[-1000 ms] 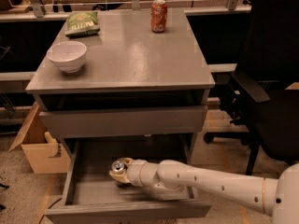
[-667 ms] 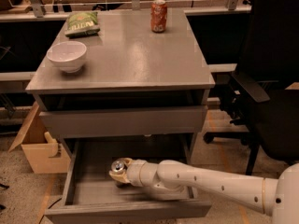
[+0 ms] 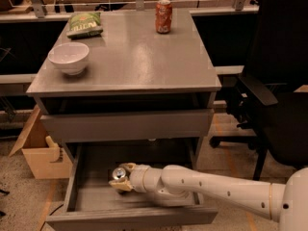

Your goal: Place redbull can into middle drawer

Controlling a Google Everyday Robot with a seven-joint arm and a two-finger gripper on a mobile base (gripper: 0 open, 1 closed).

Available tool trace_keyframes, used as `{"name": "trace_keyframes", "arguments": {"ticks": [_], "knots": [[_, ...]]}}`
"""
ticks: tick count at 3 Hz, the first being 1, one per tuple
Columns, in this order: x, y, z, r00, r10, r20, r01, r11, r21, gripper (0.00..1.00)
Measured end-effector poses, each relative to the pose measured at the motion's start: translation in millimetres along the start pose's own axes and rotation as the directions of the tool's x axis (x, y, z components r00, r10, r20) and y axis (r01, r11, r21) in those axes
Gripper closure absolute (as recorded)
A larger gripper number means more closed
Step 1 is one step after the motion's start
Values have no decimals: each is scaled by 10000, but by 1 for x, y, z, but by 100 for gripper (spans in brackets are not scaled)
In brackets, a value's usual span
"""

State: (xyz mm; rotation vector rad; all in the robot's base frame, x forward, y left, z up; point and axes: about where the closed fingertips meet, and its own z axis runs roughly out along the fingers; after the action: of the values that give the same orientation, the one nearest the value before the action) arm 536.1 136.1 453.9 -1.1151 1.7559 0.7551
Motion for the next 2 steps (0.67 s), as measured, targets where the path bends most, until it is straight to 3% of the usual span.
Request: {"name": "trace_keyframes", "arguments": {"ticks": [1, 2], "knots": [[0, 1, 1, 10000, -2, 6, 2, 10000, -23, 0], [0, 1, 1, 10000, -2, 6, 2, 10000, -24, 0]]}}
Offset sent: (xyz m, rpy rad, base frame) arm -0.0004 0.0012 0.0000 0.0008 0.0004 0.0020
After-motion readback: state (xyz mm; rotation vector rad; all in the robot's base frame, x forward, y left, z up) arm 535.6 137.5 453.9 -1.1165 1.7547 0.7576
